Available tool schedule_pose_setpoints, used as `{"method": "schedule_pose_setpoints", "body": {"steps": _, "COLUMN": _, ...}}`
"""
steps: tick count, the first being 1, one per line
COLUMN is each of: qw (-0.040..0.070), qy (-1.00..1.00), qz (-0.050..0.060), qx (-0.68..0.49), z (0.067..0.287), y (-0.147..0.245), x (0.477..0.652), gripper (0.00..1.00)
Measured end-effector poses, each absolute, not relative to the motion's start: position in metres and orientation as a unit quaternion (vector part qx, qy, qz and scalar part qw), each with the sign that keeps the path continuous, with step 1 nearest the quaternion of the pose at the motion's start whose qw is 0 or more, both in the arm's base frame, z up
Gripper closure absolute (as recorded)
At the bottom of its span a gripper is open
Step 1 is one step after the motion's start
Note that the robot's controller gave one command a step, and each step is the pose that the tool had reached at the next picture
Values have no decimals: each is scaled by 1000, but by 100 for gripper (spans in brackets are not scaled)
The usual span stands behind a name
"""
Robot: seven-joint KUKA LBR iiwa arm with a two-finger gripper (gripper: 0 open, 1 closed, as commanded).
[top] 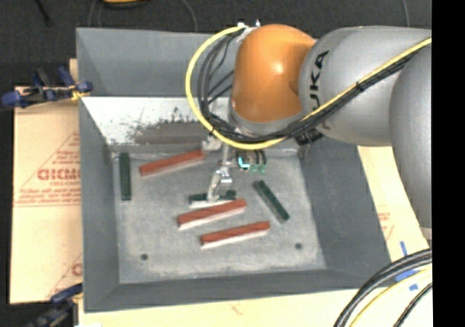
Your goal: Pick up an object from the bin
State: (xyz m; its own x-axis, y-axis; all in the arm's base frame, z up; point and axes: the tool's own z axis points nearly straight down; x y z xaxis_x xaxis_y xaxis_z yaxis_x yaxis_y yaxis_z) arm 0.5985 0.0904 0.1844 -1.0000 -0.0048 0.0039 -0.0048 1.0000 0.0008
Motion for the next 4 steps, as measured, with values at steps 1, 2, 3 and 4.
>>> {"method": "schedule_pose_setpoints", "body": {"steps": 1, "qw": -1, "qy": -1000, "qz": -1, "qx": 2, "z": 189, "y": 90, "x": 599, "gripper": 0}}
{"method": "schedule_pose_setpoints", "body": {"steps": 2, "qw": -3, "qy": -1000, "qz": -3, "qx": 4, "z": 87, "y": 80, "x": 591, "gripper": 100}}
{"method": "schedule_pose_setpoints", "body": {"steps": 3, "qw": -3, "qy": -1000, "qz": -3, "qx": 4, "z": 87, "y": 80, "x": 591, "gripper": 100}}
{"method": "schedule_pose_setpoints", "body": {"steps": 4, "qw": -4, "qy": -1000, "qz": -3, "qx": 3, "z": 93, "y": 81, "x": 591, "gripper": 100}}
